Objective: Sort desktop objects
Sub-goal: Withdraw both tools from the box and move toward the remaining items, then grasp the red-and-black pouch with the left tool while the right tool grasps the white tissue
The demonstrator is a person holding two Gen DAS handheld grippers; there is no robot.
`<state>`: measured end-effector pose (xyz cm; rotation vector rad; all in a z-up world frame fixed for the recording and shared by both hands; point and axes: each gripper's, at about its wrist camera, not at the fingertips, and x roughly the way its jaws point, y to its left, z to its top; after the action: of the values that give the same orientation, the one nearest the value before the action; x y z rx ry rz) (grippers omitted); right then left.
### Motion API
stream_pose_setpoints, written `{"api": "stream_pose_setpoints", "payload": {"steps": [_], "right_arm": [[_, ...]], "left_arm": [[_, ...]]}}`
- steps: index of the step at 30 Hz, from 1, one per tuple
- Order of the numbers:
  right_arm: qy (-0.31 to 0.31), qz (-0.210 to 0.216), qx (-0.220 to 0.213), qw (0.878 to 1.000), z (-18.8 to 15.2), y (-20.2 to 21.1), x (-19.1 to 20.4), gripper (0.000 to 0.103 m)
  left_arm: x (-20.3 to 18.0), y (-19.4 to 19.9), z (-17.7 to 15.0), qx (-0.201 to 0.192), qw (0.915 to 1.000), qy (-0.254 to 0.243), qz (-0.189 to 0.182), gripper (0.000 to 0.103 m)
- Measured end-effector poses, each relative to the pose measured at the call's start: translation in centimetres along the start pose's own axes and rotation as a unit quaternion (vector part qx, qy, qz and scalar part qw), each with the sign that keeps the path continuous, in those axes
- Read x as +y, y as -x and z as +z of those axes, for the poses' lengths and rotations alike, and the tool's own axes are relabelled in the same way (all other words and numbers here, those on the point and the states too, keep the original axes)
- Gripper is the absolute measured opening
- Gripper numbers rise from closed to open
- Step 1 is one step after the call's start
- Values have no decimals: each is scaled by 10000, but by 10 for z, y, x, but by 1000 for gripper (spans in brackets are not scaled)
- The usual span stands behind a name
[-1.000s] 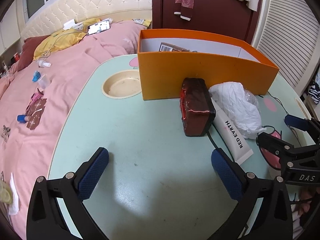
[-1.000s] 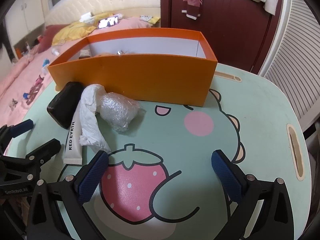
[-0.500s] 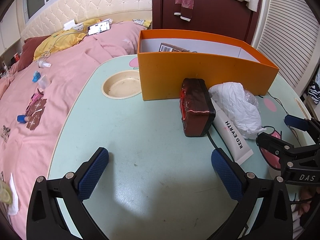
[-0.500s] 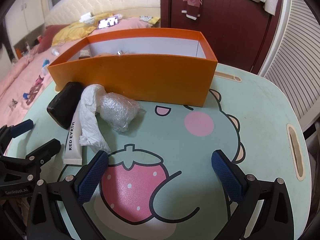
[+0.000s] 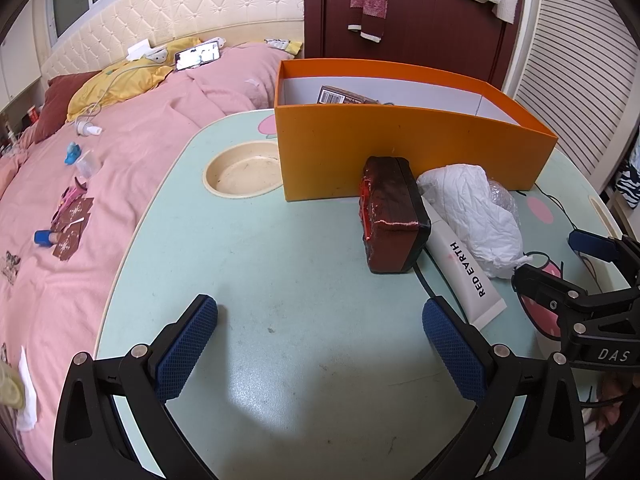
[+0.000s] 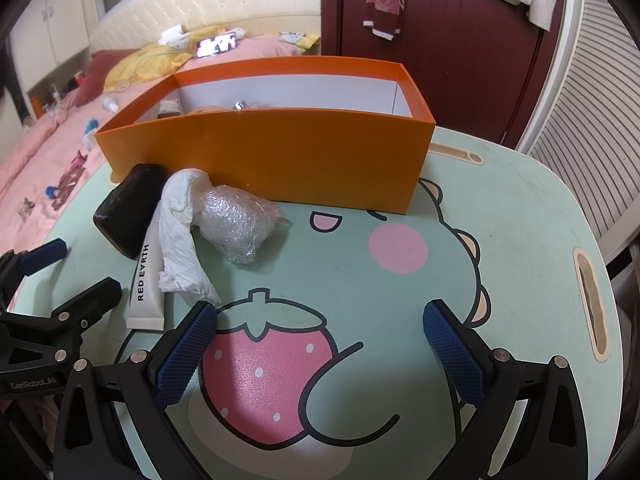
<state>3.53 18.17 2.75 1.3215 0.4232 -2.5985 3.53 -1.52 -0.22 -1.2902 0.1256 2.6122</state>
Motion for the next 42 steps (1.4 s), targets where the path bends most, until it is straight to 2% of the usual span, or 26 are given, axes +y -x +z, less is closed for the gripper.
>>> {"api": "stream_pose_setpoints", "payload": {"steps": [4, 7, 10, 12, 15, 17, 19, 20, 21, 26, 30, 32, 35, 42], "right_arm": [[-7, 4, -2, 10000, -1, 0, 0, 103], [-17, 12, 2, 10000, 0, 1, -1, 103], [-16, 28, 7, 10000, 0, 1, -2, 103], [-13, 33, 3, 10000, 0, 2, -2, 103], [-12, 42, 1, 10000, 0, 2, -2, 103], [-14, 45, 0, 10000, 1, 2, -3, 103], [-15, 48, -2, 10000, 1, 2, -3, 103], [-14, 50, -2, 10000, 1, 2, -3, 103], [-13, 51, -2, 10000, 1, 2, -4, 103], [-19, 52, 6, 10000, 2, 3, -2, 103], [-17, 52, 18, 10000, 3, 2, -1, 103], [-19, 166, -57, 9998, 6, 6, -1, 103], [-23, 356, -182, 9992, 11, 11, 1, 103], [-30, 798, -474, 9957, 24, 24, 4, 102]], "left_arm": [[2, 6, 2, -82, 9997, 50, -211, 102], [5, 12, 9, -238, 9990, 162, -333, 91], [6, 12, 21, -220, 9983, 222, -501, 91], [1, 9, 35, -243, 9984, 84, -502, 86], [-10, 0, 50, -169, 9985, -248, -453, 72], [-19, -13, 55, -31, 9978, -515, -416, 54], [-25, -22, 57, 86, 9969, -641, -447, 43], [-29, -29, 55, 196, 9961, -708, -497, 32], [-29, -29, 54, 176, 9957, -718, -556, 30], [-21, -12, 48, -84, 9961, -568, -672, 30], [-4, -2, 37, 28, 9982, -246, -554, 30], [5, -3, 27, 88, 9991, -129, -406, 30], [12, 1, 18, -32, 9998, -38, -181, 30], [11, 0, 17, -102, 9999, -65, -97, 30]]}}
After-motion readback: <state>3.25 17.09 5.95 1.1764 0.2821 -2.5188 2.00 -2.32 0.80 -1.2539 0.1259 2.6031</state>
